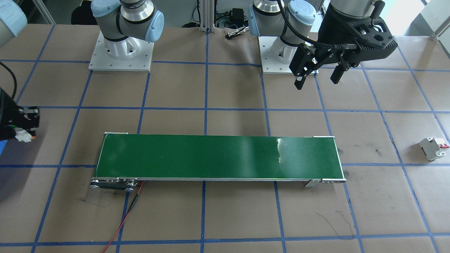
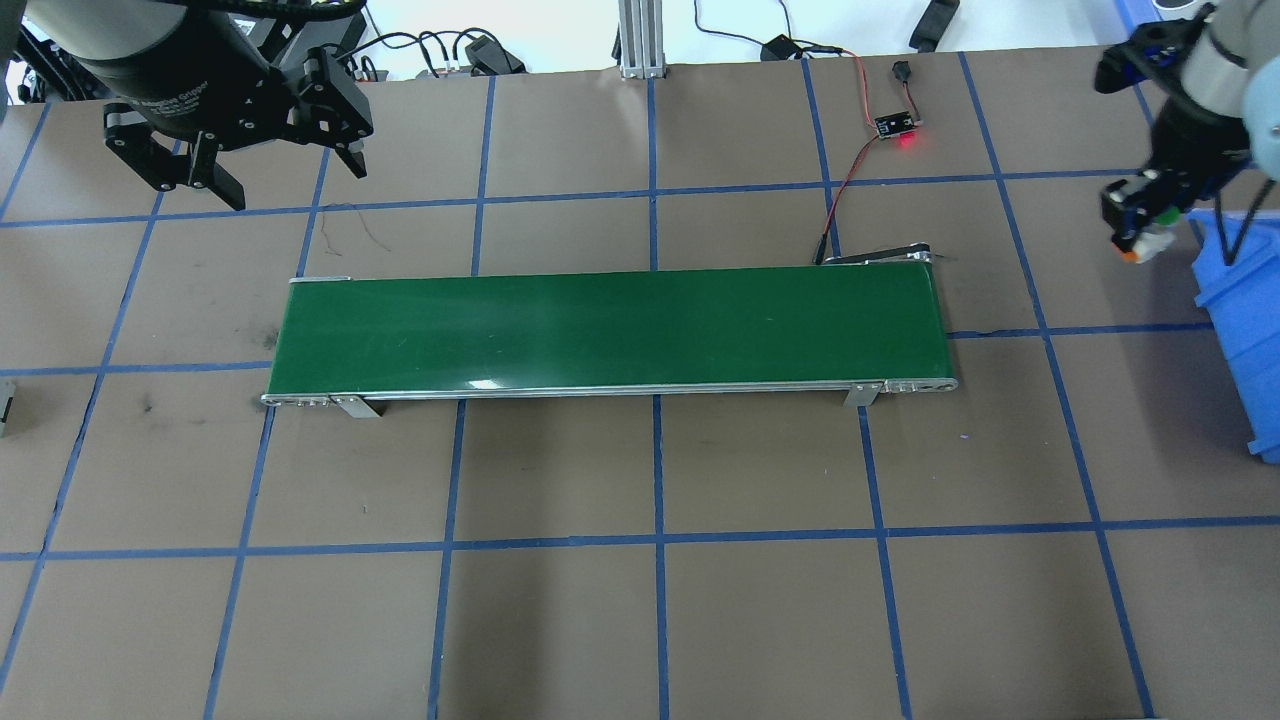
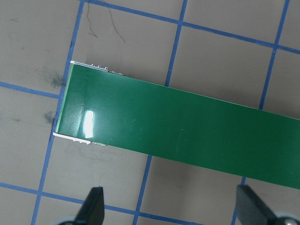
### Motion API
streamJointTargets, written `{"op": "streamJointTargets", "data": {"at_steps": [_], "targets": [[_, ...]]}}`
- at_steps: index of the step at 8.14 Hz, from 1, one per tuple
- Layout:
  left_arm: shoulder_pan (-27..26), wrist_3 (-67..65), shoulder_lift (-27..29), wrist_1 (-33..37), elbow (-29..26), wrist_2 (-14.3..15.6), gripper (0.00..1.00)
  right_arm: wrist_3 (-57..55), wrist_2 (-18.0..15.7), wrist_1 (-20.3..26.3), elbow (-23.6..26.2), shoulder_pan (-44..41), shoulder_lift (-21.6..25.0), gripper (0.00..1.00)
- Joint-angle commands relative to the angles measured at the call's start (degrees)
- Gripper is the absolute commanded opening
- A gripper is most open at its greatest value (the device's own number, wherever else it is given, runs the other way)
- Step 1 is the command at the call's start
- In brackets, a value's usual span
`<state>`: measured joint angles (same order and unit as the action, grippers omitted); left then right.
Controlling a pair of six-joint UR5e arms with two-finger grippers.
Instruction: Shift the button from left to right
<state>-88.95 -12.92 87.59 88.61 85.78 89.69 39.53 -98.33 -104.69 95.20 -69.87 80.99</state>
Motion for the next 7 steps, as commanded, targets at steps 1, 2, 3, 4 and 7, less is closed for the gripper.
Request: {"op": "streamJointTargets", "data": {"at_steps": [1, 2, 3, 4, 7], "targets": [[0.0, 0.0, -0.1, 0.0, 0.0, 0.0, 1.00, 26.0, -0.3, -2.9, 0.1, 16.2, -0.7, 0.05], [0.0, 0.0, -0.1, 0.0, 0.0, 0.0, 1.00, 36.9, 0.0, -9.9, 0.0, 20.4, -2.9, 0.05], [0.0, 0.0, -0.1, 0.0, 0.0, 0.0, 1.00, 45.0, 1.5, -15.6, 0.0, 24.4, -5.8, 0.05], [0.0, 0.0, -0.1, 0.0, 0.1, 0.0, 1.00, 52.3, 8.0, -19.1, 0.0, 27.9, -9.3, 0.07], [0.0, 0.0, -0.1, 0.0, 0.1, 0.0, 1.00, 77.9, 11.9, -26.3, 0.1, 30.1, -16.6, 0.13]]}}
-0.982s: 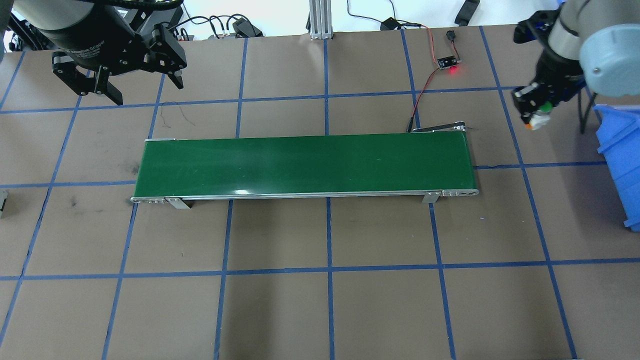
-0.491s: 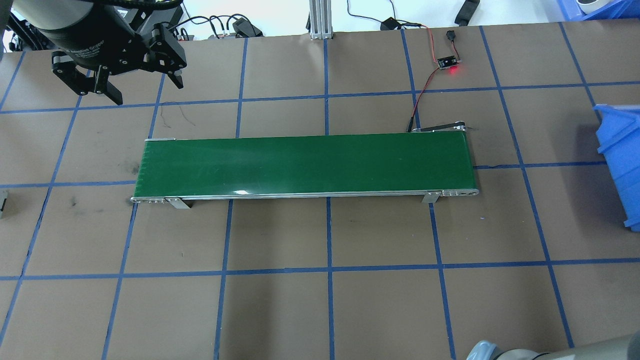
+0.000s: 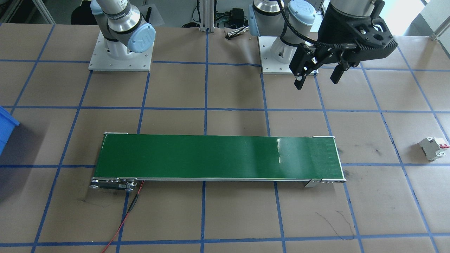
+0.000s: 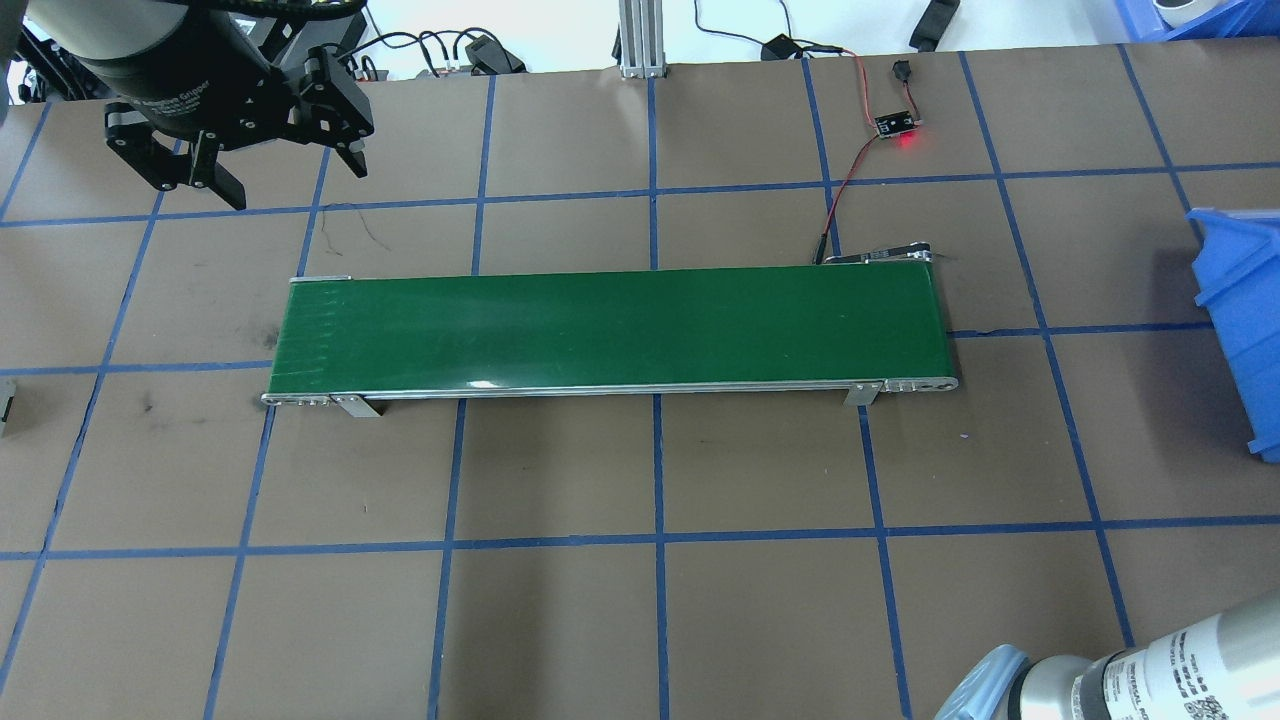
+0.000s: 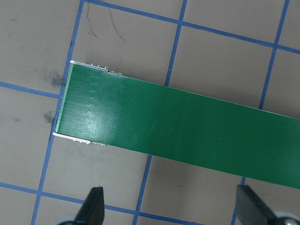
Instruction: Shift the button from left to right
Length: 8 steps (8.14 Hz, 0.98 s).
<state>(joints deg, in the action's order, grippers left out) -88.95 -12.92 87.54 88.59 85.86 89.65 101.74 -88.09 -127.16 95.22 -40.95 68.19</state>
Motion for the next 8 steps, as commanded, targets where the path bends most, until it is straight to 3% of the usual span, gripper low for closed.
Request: {"op": "streamJointTargets", "data": {"at_steps": [1, 3, 4, 5, 6, 8], "targets": [[0.0, 0.0, 0.0, 0.0, 0.0, 0.0, 1.00, 23.4, 1.0, -4.3, 0.1, 1.2, -5.5, 0.19], [0.0, 0.0, 0.0, 0.0, 0.0, 0.0, 1.00, 24.5, -1.4, -5.2, 0.4, 1.2, -7.3, 0.20], [0.0, 0.0, 0.0, 0.0, 0.0, 0.0, 1.00, 24.6, -1.5, -5.0, 0.6, 1.2, -7.5, 0.31], [0.0, 0.0, 0.0, 0.0, 0.1, 0.0, 1.00, 24.6, -1.4, -4.7, 0.6, 1.2, -7.4, 0.69], [0.0, 0.0, 0.0, 0.0, 0.1, 0.0, 1.00, 24.5, -1.4, -4.6, 0.7, 1.2, -6.8, 1.00], [0.0, 0.0, 0.0, 0.0, 0.1, 0.0, 1.00, 23.7, -0.7, -4.5, 0.7, 1.2, -4.9, 1.00]]}}
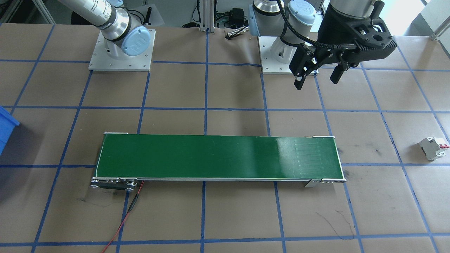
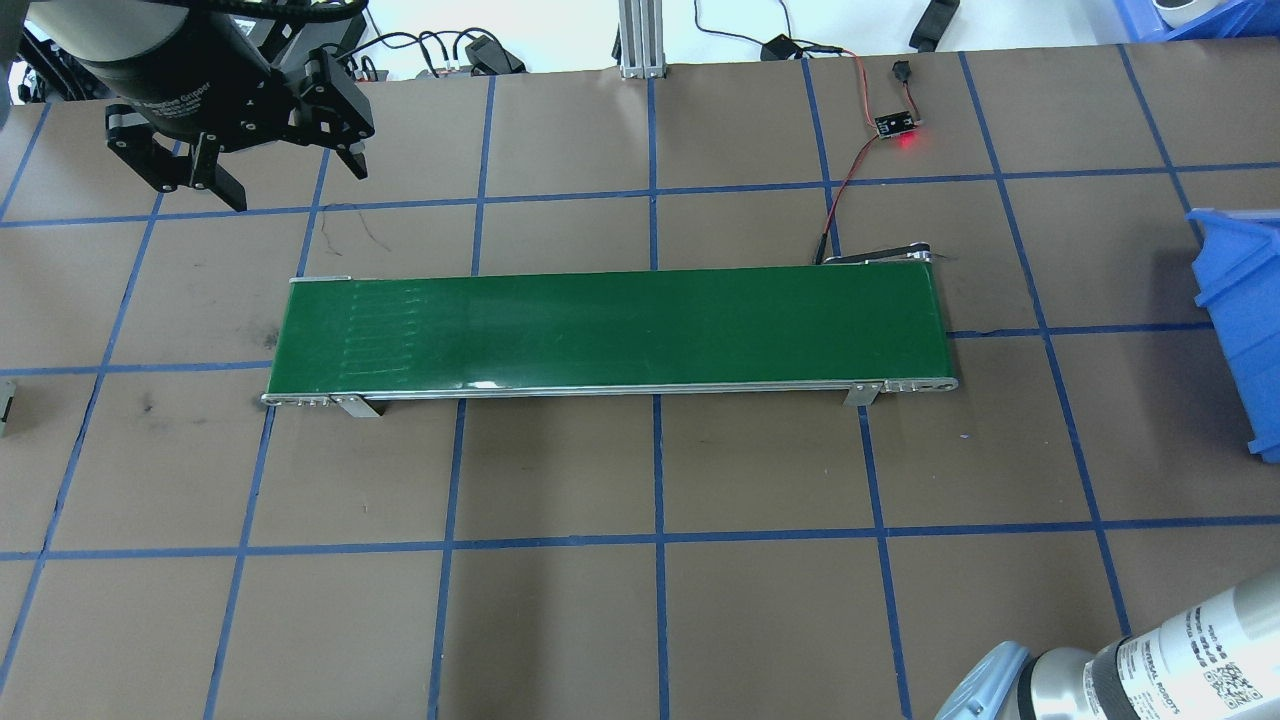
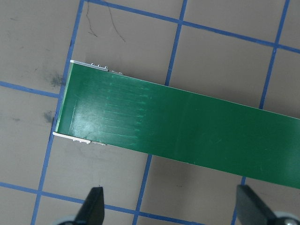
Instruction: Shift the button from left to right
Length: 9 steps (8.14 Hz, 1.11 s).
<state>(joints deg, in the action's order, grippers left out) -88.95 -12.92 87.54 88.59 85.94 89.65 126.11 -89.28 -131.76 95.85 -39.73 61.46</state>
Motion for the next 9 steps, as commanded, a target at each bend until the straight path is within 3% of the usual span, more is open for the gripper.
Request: {"op": "streamJointTargets", "data": {"at_steps": [1, 2, 5, 7, 9], "targets": [[0.0, 0.0, 0.0, 0.0, -0.1, 0.0, 1.00, -3.6, 0.8, 3.7, 0.0, 0.0, 4.2, 1.00], [0.0, 0.0, 0.0, 0.0, 0.0, 0.0, 1.00, -11.2, 0.8, 7.0, 0.0, 0.0, 7.8, 1.00], [0.0, 0.0, 0.0, 0.0, 0.0, 0.0, 1.00, -40.6, 0.1, 22.6, 0.0, -2.6, 20.1, 1.00], [0.0, 0.0, 0.0, -0.1, 0.0, 0.2, 1.00, -53.8, -0.8, 29.7, -0.8, -10.3, 26.7, 1.00], [0.0, 0.0, -0.1, -0.1, -0.1, 0.2, 1.00, -68.9, -3.8, 36.2, -0.8, -20.9, 31.1, 1.00]]}}
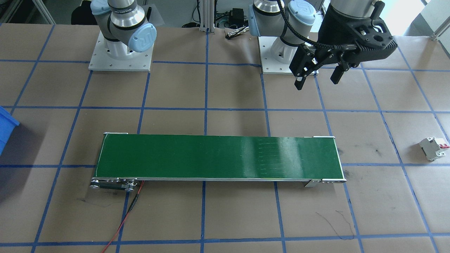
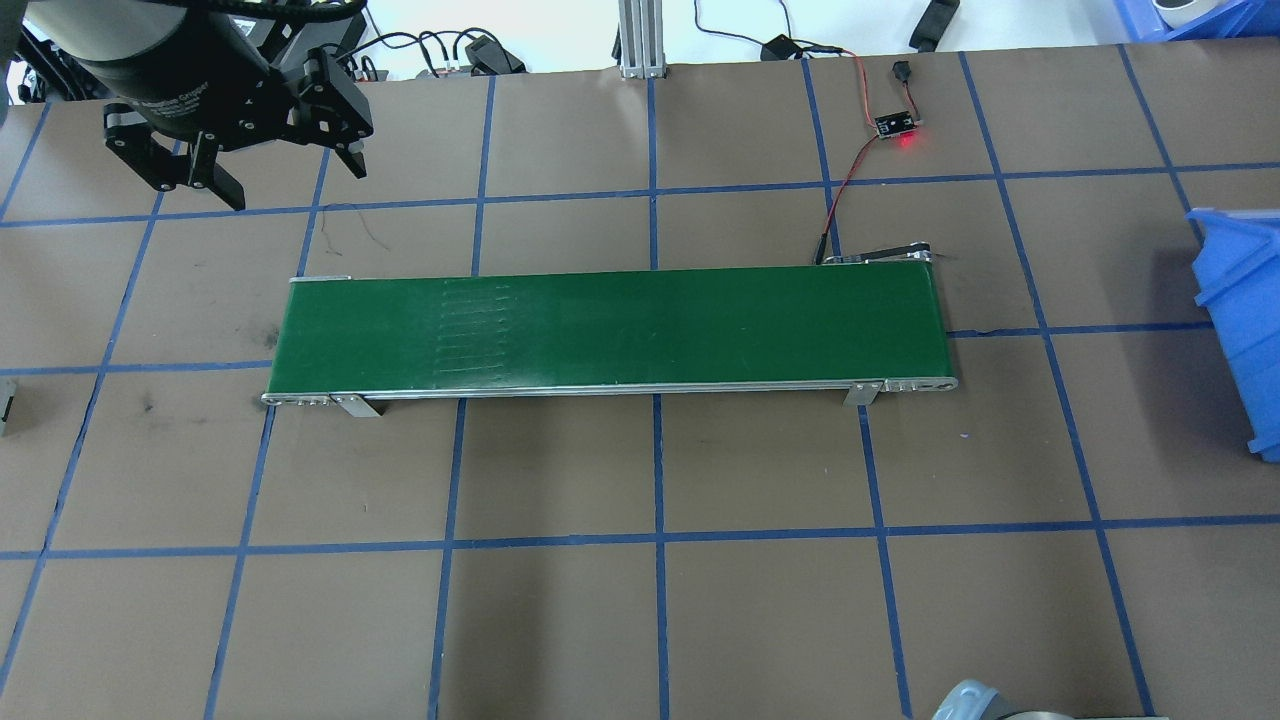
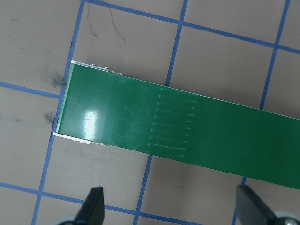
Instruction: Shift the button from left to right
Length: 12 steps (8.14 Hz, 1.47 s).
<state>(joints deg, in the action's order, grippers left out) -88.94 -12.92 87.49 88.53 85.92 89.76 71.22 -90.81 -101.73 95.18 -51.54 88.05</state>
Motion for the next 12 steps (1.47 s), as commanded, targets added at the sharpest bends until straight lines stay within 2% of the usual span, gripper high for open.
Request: {"op": "streamJointTargets", "data": {"at_steps": [1, 3, 4, 6, 8, 9, 10, 12], "targets": [[0.0, 0.0, 0.0, 0.0, -0.1, 0.1, 1.00, -23.6, -2.2, 8.7, -0.1, -14.0, 6.7, 1.00], [0.0, 0.0, 0.0, 0.0, -0.1, 0.1, 1.00, -42.3, -2.7, 11.9, -1.9, -25.3, 7.4, 1.00], [0.1, 0.0, 0.0, 0.0, -0.1, 0.0, 1.00, -48.5, -3.4, 12.0, -2.9, -29.7, 6.9, 1.00], [0.0, 0.0, 0.0, 0.0, -0.1, 0.0, 1.00, -59.5, -2.4, 11.4, -3.9, -34.8, 5.7, 1.00], [0.0, 0.1, 0.0, 0.0, 0.0, 0.0, 1.00, -59.8, -2.4, 12.6, -9.0, -35.4, 1.7, 1.00], [0.0, 0.1, 0.0, 0.0, 0.0, 0.0, 1.00, -60.2, -1.7, 13.0, -9.8, -35.6, 1.2, 1.00], [0.1, 0.0, 0.0, 0.0, 0.0, 0.0, 1.00, -64.2, 1.0, 13.2, -9.7, -37.3, 1.1, 1.00], [0.0, 0.0, 0.0, 0.0, 0.0, 0.0, 1.00, -66.7, -0.8, 13.1, -9.5, -40.6, -0.2, 1.00]]}}
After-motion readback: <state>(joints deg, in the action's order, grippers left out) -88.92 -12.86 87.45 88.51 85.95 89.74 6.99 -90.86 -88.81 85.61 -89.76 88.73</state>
